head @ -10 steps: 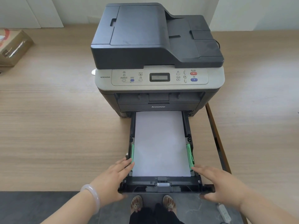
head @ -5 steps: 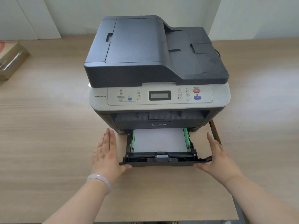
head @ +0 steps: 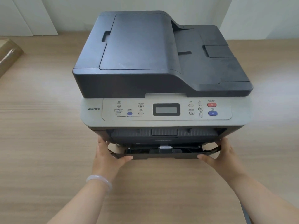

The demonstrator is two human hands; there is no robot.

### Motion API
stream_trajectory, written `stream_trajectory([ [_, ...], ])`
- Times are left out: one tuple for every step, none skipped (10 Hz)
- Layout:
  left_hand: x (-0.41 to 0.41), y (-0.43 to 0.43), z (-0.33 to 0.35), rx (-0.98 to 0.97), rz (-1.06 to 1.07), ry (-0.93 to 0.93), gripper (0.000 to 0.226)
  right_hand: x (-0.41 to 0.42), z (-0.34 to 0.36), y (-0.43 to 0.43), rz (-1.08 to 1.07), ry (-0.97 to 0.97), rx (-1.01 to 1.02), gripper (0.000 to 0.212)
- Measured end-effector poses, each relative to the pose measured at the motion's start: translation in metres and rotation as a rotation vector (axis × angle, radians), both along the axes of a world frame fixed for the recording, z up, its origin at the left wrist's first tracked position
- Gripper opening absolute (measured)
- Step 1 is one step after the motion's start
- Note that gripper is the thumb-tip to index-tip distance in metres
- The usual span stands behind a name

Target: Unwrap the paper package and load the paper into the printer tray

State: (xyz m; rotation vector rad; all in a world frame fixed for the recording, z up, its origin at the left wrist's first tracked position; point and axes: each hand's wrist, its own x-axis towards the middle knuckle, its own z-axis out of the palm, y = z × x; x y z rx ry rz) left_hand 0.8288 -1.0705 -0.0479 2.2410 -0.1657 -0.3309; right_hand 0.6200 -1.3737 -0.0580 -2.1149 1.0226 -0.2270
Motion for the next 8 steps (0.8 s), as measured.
stream_trajectory([
  [0.002,-0.005,-0.006,-0.020,0.083,-0.013,0.088,0.007,-0.004,-0.001,-0.070,-0.013,0.009,0.080],
  [0.006,-0.018,-0.005,-0.053,0.196,-0.013,0.083,0.020,-0.004,0.002,-0.190,-0.061,0.035,0.077],
  [0.009,-0.022,-0.006,-0.023,0.216,-0.036,0.084,0.024,-0.007,0.002,-0.227,-0.079,0.037,0.081],
  [0.009,-0.021,-0.007,-0.019,0.212,-0.037,0.085,0.023,-0.007,0.001,-0.224,-0.069,0.034,0.080],
  [0.009,-0.021,-0.007,-0.037,0.188,-0.010,0.084,0.023,-0.005,0.004,-0.210,-0.105,0.060,0.076],
  [0.002,-0.015,-0.001,0.004,0.134,0.005,0.086,0.021,0.003,0.016,-0.200,-0.118,0.087,0.078],
  [-0.013,-0.007,0.012,-0.035,0.047,0.086,0.106,0.013,0.016,0.033,-0.154,-0.077,0.065,0.087],
  [-0.045,-0.006,0.027,-0.015,-0.061,0.123,0.113,0.001,0.029,0.059,-0.076,0.109,0.034,0.091],
])
